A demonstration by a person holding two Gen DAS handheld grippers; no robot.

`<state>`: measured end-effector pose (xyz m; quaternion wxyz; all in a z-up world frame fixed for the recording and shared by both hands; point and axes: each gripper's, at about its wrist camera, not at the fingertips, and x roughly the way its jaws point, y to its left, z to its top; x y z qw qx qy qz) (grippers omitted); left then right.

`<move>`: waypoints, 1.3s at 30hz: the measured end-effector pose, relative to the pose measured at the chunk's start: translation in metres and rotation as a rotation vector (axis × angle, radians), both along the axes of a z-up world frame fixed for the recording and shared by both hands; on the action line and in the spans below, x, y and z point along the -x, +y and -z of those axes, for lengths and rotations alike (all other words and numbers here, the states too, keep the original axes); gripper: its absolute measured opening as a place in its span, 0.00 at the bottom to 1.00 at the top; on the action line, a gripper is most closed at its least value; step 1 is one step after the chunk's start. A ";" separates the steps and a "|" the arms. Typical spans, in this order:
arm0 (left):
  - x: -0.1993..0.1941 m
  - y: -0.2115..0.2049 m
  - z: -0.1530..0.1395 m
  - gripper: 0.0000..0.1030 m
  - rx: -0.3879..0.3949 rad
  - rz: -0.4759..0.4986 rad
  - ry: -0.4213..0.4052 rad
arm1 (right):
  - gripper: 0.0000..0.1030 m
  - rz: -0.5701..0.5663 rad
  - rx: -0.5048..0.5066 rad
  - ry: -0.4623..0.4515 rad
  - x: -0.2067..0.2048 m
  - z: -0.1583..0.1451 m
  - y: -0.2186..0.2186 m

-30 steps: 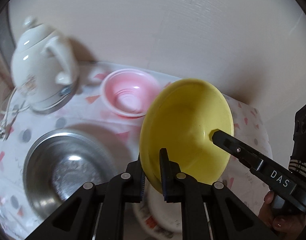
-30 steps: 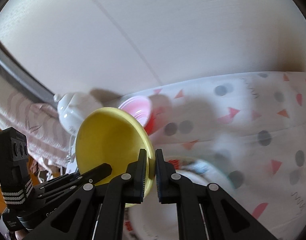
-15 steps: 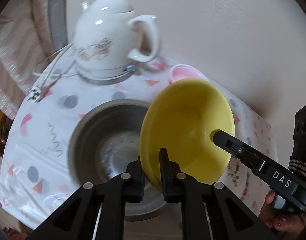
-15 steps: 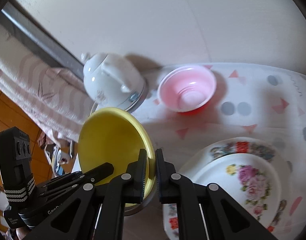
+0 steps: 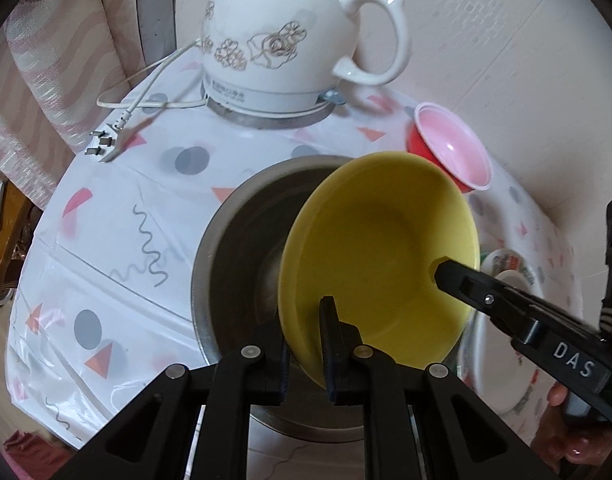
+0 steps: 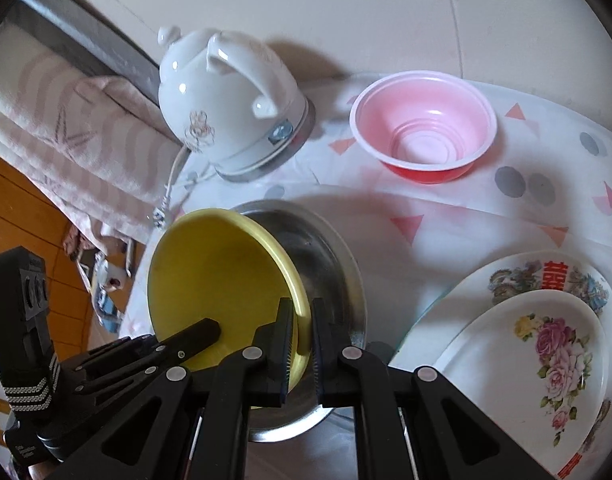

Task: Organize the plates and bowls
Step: 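Lift the yellow bowl with both grippers and carry it over the steel bowl, then lower the yellow bowl into the steel bowl and open both grippers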

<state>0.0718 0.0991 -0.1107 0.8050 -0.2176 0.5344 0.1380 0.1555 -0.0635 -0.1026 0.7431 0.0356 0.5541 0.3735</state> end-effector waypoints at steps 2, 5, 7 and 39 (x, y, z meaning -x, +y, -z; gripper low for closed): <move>-0.001 0.001 0.004 0.15 -0.004 -0.001 0.016 | 0.08 -0.008 0.015 0.000 0.000 0.001 0.004; -0.001 0.000 0.011 0.15 -0.011 0.001 0.043 | 0.08 -0.020 0.043 -0.002 -0.001 0.005 0.008; -0.002 -0.002 0.014 0.15 -0.018 0.005 0.054 | 0.08 -0.028 0.076 0.005 -0.001 0.010 0.012; -0.026 -0.011 0.021 0.33 -0.127 0.072 0.069 | 0.10 -0.011 0.157 -0.005 -0.007 0.015 0.024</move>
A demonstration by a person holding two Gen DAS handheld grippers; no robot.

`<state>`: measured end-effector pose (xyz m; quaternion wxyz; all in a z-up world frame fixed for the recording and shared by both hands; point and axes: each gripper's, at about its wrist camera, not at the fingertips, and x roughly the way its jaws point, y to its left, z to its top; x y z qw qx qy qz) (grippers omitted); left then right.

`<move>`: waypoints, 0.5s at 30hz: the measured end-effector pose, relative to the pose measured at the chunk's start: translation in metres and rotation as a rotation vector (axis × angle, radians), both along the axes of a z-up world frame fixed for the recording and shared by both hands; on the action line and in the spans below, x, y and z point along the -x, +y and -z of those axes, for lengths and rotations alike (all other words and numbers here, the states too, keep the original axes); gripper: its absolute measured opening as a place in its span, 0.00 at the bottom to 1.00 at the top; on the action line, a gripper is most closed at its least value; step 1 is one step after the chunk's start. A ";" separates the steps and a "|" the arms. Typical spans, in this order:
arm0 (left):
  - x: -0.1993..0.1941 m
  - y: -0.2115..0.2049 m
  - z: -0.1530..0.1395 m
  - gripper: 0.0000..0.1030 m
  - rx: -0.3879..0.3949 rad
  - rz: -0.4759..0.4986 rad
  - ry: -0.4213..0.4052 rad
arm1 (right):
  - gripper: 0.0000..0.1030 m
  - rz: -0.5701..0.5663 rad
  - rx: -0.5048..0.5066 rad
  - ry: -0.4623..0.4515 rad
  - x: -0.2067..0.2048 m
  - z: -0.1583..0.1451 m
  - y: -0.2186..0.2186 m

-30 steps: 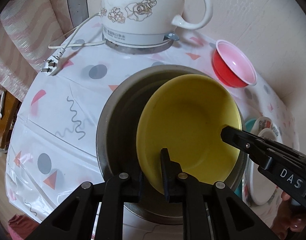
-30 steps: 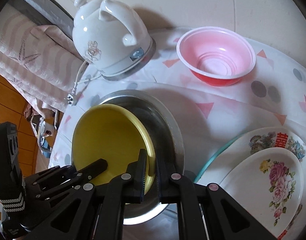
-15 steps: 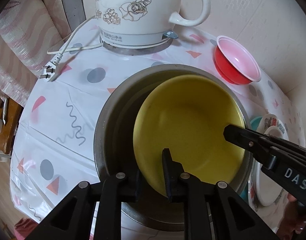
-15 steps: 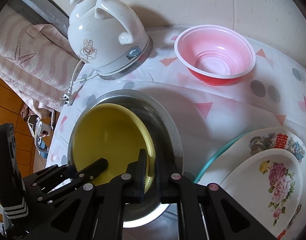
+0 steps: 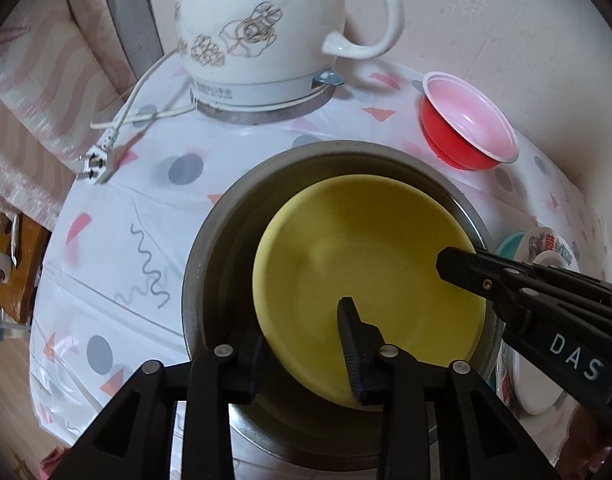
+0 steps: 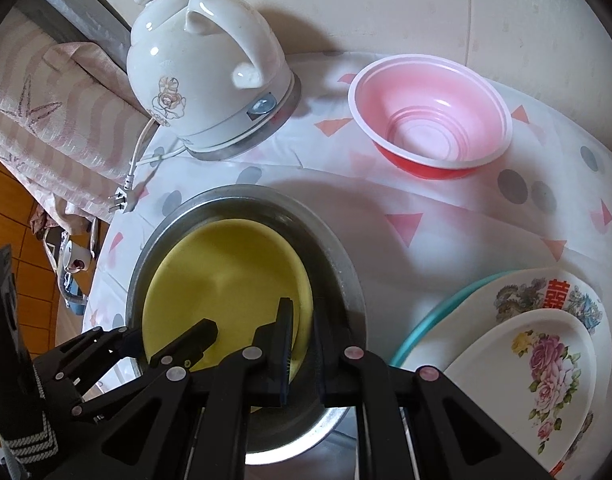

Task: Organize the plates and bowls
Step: 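Lower the yellow bowl into the steel bowl and open both grippers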

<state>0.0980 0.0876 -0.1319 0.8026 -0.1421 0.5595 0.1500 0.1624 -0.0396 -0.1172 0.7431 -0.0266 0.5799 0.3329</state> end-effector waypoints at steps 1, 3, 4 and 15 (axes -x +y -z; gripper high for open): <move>-0.001 0.000 0.001 0.33 -0.003 0.002 0.003 | 0.10 0.000 0.001 -0.001 0.000 0.000 0.000; -0.003 0.000 0.002 0.34 0.003 -0.001 0.009 | 0.10 0.002 0.006 -0.010 -0.001 -0.001 0.001; -0.003 0.001 0.002 0.35 0.002 -0.002 0.009 | 0.10 0.002 0.009 -0.015 -0.001 -0.002 0.001; 0.003 0.004 -0.008 0.50 -0.016 -0.019 -0.019 | 0.17 0.033 -0.058 -0.005 -0.005 -0.013 -0.010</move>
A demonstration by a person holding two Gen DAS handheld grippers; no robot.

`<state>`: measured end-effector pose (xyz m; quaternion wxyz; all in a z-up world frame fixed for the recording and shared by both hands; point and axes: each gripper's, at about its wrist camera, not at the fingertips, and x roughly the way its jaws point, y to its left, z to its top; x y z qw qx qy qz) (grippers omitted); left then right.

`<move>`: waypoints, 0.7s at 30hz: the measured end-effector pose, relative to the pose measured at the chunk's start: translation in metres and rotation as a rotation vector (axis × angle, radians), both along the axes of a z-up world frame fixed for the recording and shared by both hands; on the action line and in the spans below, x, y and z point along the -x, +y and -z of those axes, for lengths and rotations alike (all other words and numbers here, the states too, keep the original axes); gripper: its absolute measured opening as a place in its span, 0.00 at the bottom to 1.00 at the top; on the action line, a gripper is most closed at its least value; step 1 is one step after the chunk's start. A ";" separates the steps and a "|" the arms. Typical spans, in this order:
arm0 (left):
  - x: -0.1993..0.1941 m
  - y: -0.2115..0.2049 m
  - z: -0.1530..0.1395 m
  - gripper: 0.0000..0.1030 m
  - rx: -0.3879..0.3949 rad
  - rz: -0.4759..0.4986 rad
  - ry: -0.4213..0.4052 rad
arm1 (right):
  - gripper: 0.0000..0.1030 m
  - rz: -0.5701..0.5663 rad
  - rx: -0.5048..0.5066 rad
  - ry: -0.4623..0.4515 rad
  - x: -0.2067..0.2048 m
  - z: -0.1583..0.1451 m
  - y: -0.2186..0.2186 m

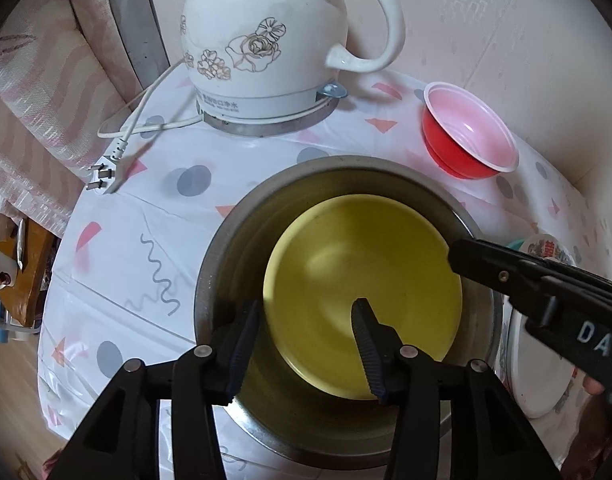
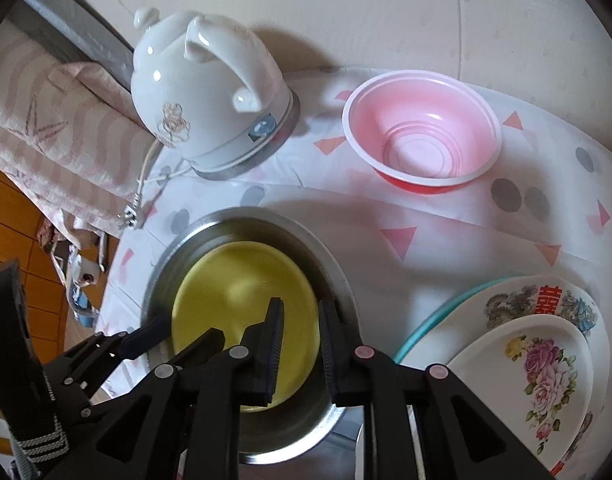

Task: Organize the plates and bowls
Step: 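Lower the yellow bowl into the steel bowl and open both grippers, then move both grippers to the pink-and-red bowl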

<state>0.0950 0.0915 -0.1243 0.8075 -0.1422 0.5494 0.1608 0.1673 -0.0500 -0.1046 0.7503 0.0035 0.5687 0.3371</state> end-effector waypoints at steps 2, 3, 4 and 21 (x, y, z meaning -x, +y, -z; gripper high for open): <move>0.002 0.001 -0.002 0.54 0.002 -0.007 -0.004 | 0.17 0.009 -0.008 -0.001 -0.001 -0.002 -0.002; 0.003 0.000 -0.003 0.55 0.005 -0.011 -0.009 | 0.17 0.011 -0.013 0.000 -0.001 -0.003 -0.003; 0.004 0.001 -0.004 0.57 0.008 -0.013 -0.014 | 0.17 0.014 -0.018 0.001 -0.001 -0.004 -0.005; 0.007 -0.003 -0.017 0.78 0.054 -0.037 -0.070 | 0.18 0.126 -0.097 0.015 -0.005 -0.005 -0.046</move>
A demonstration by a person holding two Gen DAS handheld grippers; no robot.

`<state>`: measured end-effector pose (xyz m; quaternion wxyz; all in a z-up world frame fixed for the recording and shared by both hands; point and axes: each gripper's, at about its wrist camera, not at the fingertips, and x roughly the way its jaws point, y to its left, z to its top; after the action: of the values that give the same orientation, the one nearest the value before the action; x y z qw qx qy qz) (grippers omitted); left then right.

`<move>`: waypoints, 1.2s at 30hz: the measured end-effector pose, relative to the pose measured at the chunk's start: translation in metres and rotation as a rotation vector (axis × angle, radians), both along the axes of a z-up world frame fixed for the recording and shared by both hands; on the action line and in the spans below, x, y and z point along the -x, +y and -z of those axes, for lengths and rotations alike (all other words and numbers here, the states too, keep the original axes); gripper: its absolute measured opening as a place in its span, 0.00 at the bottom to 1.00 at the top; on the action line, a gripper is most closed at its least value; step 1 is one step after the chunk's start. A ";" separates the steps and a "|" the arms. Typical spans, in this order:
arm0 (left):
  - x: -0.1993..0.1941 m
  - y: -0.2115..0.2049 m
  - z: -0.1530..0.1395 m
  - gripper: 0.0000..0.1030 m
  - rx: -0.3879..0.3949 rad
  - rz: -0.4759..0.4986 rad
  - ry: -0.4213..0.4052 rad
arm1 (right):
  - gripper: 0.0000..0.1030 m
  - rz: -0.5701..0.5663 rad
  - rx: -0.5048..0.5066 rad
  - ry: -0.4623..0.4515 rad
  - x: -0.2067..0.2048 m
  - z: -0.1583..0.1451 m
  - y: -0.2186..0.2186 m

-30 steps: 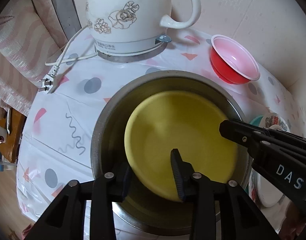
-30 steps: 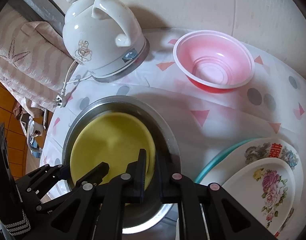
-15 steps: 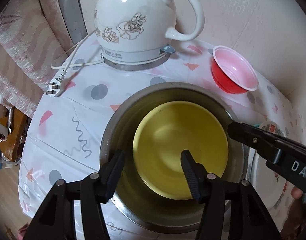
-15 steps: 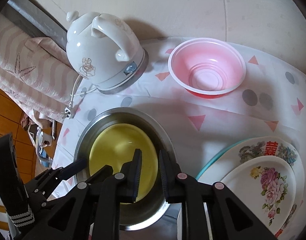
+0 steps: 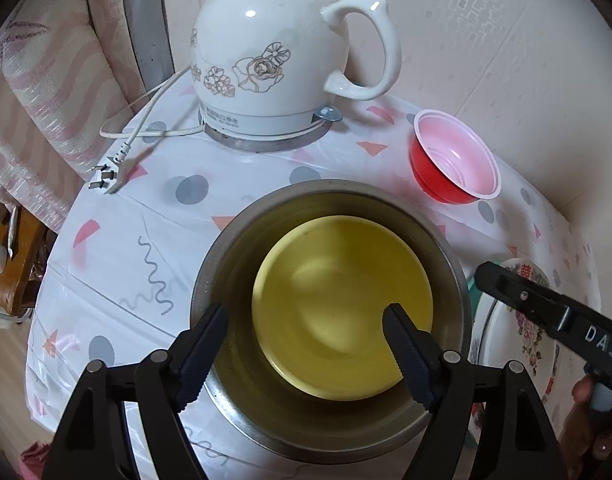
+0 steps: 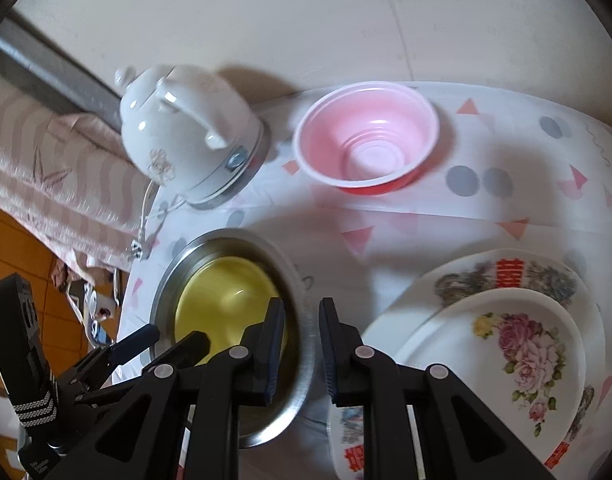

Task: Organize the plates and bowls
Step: 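Move both grippers to the pink-and-red bowl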

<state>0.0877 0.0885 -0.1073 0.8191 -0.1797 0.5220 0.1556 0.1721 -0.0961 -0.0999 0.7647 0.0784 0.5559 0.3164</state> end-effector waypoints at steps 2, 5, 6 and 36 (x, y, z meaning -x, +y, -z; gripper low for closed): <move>-0.002 -0.002 -0.001 0.78 0.001 0.006 0.000 | 0.18 0.026 -0.015 0.002 -0.004 0.000 -0.009; -0.010 -0.008 -0.006 0.78 -0.009 0.026 0.000 | 0.21 0.065 -0.027 -0.001 -0.014 -0.001 -0.023; -0.013 -0.009 -0.009 0.78 -0.010 0.032 -0.003 | 0.25 0.083 -0.028 -0.005 -0.020 -0.002 -0.028; -0.151 -0.033 -0.012 0.75 -0.037 0.120 0.035 | 0.17 0.187 -0.026 0.064 -0.130 0.034 -0.037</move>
<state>0.2382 0.0557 -0.0954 0.8209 -0.1301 0.5432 0.1187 0.3022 -0.1329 -0.1336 0.7717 0.1500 0.5660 0.2482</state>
